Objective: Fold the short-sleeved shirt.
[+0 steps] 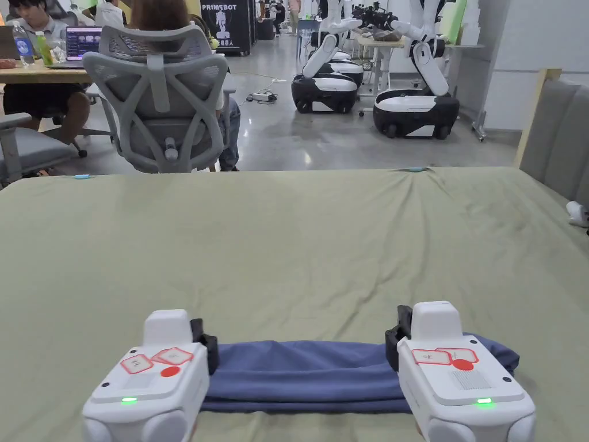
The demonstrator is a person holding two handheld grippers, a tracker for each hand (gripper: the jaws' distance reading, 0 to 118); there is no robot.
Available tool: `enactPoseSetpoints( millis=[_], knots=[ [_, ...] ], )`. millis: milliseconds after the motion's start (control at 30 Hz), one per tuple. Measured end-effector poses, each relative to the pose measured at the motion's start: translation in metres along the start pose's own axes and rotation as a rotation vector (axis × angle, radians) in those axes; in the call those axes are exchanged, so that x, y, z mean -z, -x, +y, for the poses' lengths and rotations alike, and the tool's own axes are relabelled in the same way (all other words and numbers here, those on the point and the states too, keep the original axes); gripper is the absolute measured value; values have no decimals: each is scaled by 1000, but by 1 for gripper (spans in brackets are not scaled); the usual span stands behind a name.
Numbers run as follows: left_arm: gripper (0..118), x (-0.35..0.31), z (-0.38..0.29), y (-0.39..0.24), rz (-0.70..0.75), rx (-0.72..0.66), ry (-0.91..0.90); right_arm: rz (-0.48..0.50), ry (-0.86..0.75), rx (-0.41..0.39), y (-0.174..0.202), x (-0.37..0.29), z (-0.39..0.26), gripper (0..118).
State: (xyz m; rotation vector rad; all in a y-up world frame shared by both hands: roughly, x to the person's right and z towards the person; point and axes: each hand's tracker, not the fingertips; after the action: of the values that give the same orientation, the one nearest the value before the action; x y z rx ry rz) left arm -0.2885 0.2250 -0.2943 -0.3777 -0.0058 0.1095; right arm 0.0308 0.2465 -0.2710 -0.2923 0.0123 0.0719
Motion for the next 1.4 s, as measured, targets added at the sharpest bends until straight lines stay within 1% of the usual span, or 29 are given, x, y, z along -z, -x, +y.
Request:
enactPoseSetpoints(
  millis=[67,133,167,200,267,333,367,400,433,467,500,533,567,600,633,667,700,767,900,967,1000,1067,1133,1200,1333,1400],
  knots=[
    [0,9,-6,38,-22,-119,75,-1,5,3,3,1,2,0],
    [0,20,-17,79,-64,-279,142,11,14,35,6,3,1,0],
    [8,26,-23,98,-104,-356,170,12,18,41,9,4,1,0],
    [34,32,-30,116,-138,-451,205,11,19,40,13,6,1,0],
    [118,48,-50,144,-219,-624,256,13,24,29,19,6,-1,0],
    [106,60,-69,154,-272,-774,246,21,31,28,23,9,0,0],
    [109,67,-77,154,-282,-849,288,23,34,24,24,10,0,0],
    [111,77,-88,151,-352,-936,318,24,40,14,26,11,-2,0],
    [111,82,-94,148,-439,-982,274,25,45,9,26,13,-2,0],
    [111,88,-93,138,-485,-1000,221,24,48,7,26,14,-2,0],
    [107,98,-89,127,-483,-1019,225,20,51,8,25,15,-2,0],
    [99,105,-87,119,-500,-1042,227,18,55,8,25,16,-3,0],
    [77,116,-86,111,-541,-1072,238,18,62,5,24,17,-4,0],
    [45,125,-87,103,-543,-1103,268,15,66,1,23,18,-4,0],
    [12,139,-91,102,-502,-1120,294,12,71,-2,23,19,-4,0],
    [13,143,-92,96,-416,-1113,335,12,75,-3,23,20,-5,0],
    [13,142,-91,93,-317,-1075,332,13,80,-3,23,20,-4,0],
    [13,133,-89,100,-323,-1018,245,14,86,-11,24,21,-4,0],
    [11,112,-65,133,-183,-823,169,25,97,-50,35,23,-4,0],
    [11,104,-52,153,-108,-721,143,35,97,-49,41,24,-2,0],
    [11,99,-44,161,-74,-655,130,38,95,-50,44,23,-1,0],
    [11,91,-27,163,-17,-476,126,47,90,-62,50,22,1,0],
    [11,83,-12,147,-13,-318,115,57,87,-69,53,20,2,0],
    [11,73,2,112,-24,-136,67,62,82,-68,54,19,3,0],
    [11,63,8,10,-112,220,17,61,82,-55,44,13,0,0],
    [11,65,-4,-45,-161,381,51,61,84,-43,33,9,-3,0]
  ],
)
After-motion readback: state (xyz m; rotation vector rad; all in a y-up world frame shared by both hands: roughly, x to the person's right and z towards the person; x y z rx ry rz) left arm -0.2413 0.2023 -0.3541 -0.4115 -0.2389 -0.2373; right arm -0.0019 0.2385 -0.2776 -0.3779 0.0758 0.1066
